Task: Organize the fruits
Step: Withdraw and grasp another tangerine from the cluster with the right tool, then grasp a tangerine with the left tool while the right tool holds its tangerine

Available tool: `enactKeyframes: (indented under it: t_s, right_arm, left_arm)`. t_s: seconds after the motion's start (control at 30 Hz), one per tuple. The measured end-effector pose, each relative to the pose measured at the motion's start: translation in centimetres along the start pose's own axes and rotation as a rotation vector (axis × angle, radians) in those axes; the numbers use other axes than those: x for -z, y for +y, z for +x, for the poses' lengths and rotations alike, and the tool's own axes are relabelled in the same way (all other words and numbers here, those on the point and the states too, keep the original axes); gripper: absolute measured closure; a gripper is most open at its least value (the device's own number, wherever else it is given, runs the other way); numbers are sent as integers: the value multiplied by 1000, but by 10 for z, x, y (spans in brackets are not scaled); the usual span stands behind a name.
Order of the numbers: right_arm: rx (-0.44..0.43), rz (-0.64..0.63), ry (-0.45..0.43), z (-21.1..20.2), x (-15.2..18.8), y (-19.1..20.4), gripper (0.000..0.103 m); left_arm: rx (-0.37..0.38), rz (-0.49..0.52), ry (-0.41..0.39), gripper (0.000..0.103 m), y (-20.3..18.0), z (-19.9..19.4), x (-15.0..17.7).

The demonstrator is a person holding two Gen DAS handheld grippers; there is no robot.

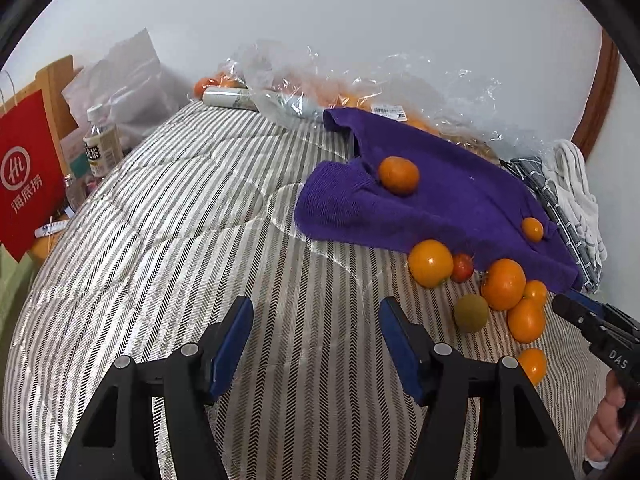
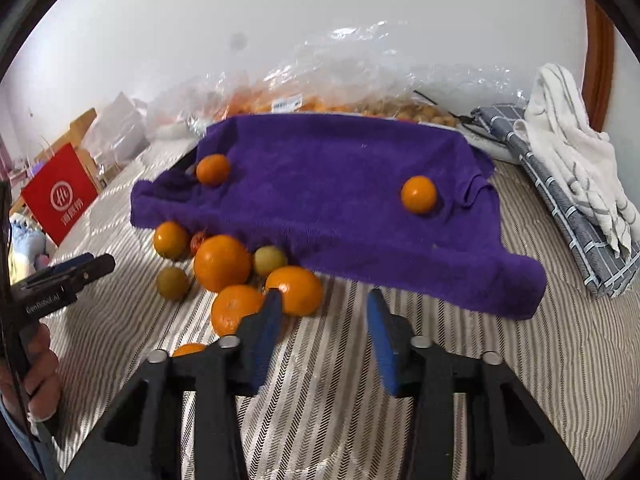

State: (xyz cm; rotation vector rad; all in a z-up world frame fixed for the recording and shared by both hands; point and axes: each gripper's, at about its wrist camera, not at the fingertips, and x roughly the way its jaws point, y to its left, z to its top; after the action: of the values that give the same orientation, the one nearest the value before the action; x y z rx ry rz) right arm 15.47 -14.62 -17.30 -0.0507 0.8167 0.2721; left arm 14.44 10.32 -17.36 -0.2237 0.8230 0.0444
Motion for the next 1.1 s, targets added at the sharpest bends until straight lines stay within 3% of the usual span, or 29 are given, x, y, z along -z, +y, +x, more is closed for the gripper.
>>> enactKeyframes:
  t_s: [0.13, 0.23, 0.5, 0.67, 0.8, 1.03, 1.1]
  right_arm:
    - [-20, 31, 12, 10, -4, -2, 66]
    - [-95, 76, 41, 20, -10, -5, 66]
    - [-190, 162, 83, 36, -17, -11, 70]
    - [-53, 169, 5, 17, -7, -26, 70]
    - [30, 135, 12, 7, 7, -43, 70]
    - [29, 108, -21, 9, 18, -49, 69]
    - [19, 108, 16, 13, 19, -49, 70]
  left_arm:
    - [11, 26, 2, 40, -4, 0, 1]
    - [16, 35, 5, 40, -6, 1, 0]
    - [21, 5, 18, 40, 0, 4, -1]
    - [10, 9, 32, 40, -1, 6, -1]
    - [1, 20, 37, 40, -4, 7, -1]
    - [5, 27, 41, 37, -6, 8, -1]
    - [13, 23, 40, 37, -5, 8, -1]
